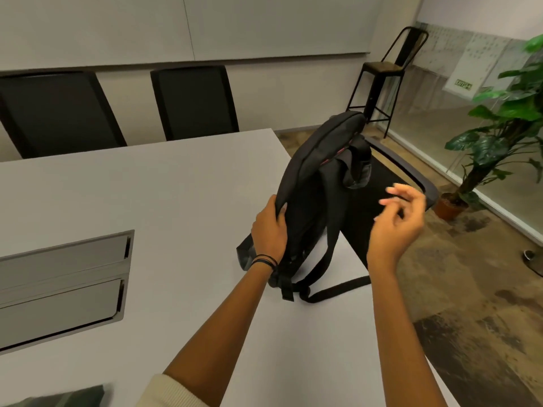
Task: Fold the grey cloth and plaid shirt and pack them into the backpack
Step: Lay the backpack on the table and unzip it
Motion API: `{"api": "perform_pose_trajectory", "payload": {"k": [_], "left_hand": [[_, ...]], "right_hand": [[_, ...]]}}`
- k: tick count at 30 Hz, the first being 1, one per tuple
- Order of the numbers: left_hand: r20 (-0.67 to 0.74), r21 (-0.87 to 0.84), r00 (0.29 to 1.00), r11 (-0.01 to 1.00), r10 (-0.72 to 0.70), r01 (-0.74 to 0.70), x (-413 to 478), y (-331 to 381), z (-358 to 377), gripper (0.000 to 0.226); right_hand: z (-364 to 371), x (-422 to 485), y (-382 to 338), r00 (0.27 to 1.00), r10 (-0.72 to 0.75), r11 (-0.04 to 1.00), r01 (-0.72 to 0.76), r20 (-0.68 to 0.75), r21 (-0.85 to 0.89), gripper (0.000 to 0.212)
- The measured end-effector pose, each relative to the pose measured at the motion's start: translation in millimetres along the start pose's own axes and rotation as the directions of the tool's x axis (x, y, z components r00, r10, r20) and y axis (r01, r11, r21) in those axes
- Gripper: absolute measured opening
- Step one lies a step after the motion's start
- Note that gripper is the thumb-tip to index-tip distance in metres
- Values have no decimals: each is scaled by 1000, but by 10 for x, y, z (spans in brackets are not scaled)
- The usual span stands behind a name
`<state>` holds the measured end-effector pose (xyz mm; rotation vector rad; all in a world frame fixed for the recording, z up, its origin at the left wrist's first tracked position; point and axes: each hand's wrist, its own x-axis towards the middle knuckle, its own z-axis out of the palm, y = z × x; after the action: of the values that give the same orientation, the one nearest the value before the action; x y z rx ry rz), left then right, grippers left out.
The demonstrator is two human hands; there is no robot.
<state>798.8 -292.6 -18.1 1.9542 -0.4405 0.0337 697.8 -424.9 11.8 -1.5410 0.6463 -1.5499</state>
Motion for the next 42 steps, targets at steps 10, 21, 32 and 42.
{"api": "perform_pose_trajectory", "payload": {"k": [10,21,32,42], "left_hand": [[-61,-83,996,995,-65,60,-146,-306,-679,41],[-45,-288,976,938,-214,193,-107,-514,-1172,40],[-34,-382,964,895,-264,231,10,-701,-1432,43],[-158,-496,937,846,-310,196,45,-871,-1867,39]], "right_hand": [[291,96,372,914,403,911,-405,-44,-82,36],[763,10,292,695,481,861,-490,534,-138,37],[1471,313,51,746,478,868,-482,464,-121,56],[1687,-45,-141,671,512,836,-532,536,-134,56]]}}
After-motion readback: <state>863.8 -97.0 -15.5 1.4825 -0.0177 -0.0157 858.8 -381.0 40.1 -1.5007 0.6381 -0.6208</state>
